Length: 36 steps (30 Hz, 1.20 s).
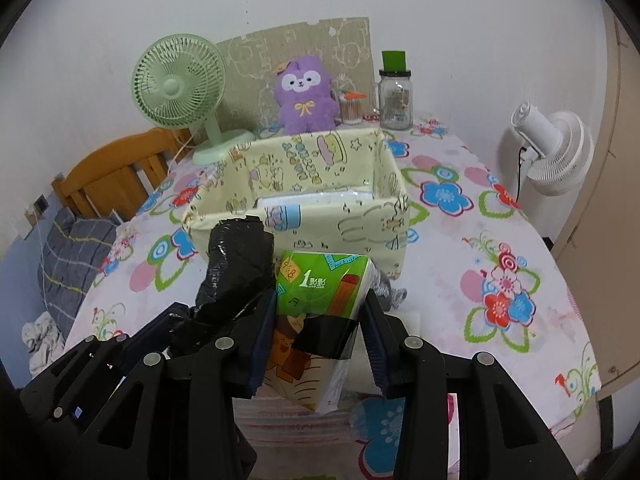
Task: Organize soft objects
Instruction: 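Lift black bag with left tool over box while right carries tissue pack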
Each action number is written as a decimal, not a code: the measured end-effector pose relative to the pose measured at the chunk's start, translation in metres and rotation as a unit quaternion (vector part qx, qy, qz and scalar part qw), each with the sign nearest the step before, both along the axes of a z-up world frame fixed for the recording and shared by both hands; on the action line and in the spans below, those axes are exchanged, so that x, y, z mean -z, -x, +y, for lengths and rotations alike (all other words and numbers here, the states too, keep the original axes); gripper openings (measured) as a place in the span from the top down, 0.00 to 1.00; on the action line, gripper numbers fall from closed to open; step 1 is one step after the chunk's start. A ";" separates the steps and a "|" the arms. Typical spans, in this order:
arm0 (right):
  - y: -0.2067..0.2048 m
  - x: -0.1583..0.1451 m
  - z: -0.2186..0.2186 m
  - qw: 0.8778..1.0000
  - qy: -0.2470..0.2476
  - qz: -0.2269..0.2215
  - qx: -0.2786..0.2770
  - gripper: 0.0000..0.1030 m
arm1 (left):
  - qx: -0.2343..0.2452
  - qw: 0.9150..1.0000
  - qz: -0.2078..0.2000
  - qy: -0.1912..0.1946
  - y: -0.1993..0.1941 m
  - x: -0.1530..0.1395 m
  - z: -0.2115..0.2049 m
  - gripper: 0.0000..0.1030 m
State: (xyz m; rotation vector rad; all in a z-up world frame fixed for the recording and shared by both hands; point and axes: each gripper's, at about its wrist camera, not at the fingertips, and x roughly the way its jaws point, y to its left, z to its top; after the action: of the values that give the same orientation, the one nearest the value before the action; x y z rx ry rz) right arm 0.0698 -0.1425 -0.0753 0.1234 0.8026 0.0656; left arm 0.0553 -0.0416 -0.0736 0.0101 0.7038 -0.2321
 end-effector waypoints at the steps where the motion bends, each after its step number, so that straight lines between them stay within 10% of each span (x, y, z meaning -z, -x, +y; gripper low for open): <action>1: 0.000 -0.002 -0.001 1.000 0.000 -0.002 0.000 0.57 | -0.001 1.000 -0.001 0.000 0.000 -0.002 -0.001 0.63; 36: -0.051 -0.050 -0.012 0.998 0.017 -0.052 0.008 0.57 | -0.005 0.999 -0.033 0.004 -0.054 -0.048 -0.008 0.63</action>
State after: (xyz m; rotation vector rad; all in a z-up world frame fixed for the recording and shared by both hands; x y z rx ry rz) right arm 0.1210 -0.1547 -0.0254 0.0938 0.6976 0.0436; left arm 0.1095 -0.0497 -0.0255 0.0076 0.6377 -0.2245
